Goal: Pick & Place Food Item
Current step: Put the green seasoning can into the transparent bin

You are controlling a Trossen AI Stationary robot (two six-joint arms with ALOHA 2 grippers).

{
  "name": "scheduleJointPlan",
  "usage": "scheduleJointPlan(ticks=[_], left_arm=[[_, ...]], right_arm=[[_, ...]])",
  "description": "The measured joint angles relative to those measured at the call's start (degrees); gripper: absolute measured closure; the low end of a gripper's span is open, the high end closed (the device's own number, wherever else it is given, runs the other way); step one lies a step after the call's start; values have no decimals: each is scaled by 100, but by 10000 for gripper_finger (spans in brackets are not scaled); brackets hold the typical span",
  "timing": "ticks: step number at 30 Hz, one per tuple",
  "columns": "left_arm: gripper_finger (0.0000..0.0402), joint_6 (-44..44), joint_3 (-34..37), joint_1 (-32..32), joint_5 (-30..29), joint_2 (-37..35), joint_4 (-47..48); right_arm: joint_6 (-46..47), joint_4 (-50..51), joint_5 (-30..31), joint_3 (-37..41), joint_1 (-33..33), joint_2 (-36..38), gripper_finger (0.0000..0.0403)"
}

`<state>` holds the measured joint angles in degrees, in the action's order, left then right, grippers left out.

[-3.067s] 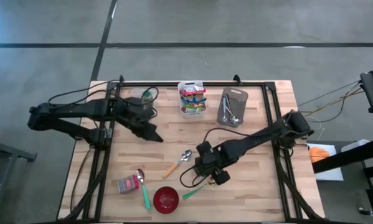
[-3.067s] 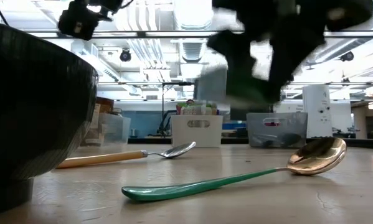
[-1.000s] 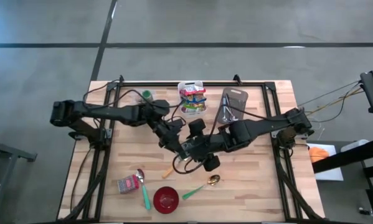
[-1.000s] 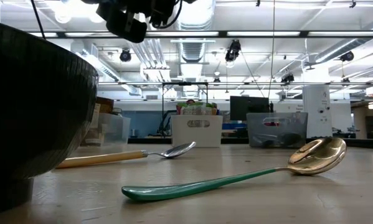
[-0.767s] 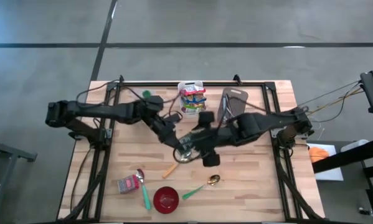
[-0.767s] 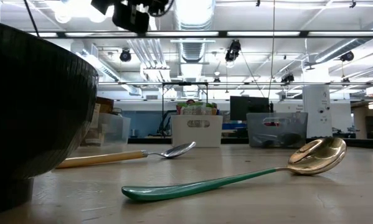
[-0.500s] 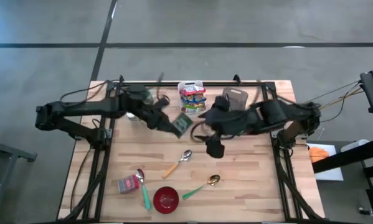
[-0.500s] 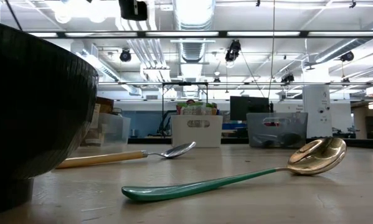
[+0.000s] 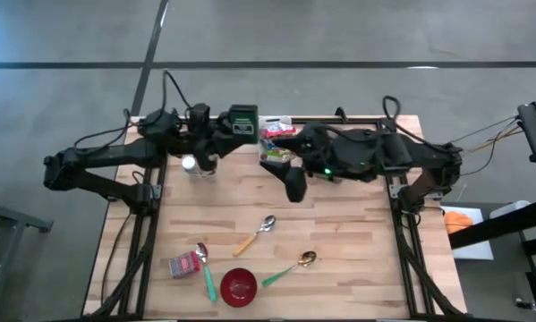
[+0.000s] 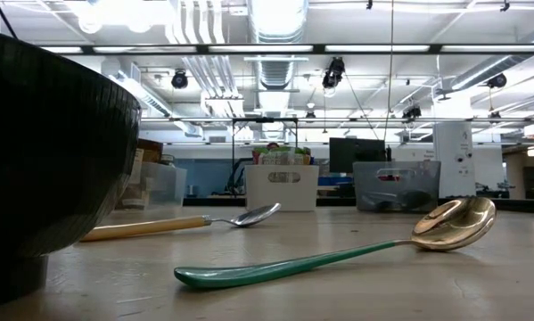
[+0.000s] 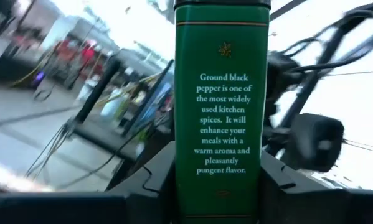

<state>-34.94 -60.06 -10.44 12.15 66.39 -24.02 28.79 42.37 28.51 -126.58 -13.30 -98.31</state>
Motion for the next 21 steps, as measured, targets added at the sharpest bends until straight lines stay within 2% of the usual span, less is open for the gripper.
scheduleJointPlan(ticks=[7, 11, 21], left_arm=[[273, 101, -67, 68, 119, 57, -211], [273, 261, -69, 220, 144, 65, -250], [273, 301, -78, 289, 87, 64, -434]], right_arm=[[-373, -1035, -558, 30, 277, -93, 71], [-439, -1065, -596, 35, 508, -119, 71], [-370, -1305, -1218, 39, 796, -295, 71]])
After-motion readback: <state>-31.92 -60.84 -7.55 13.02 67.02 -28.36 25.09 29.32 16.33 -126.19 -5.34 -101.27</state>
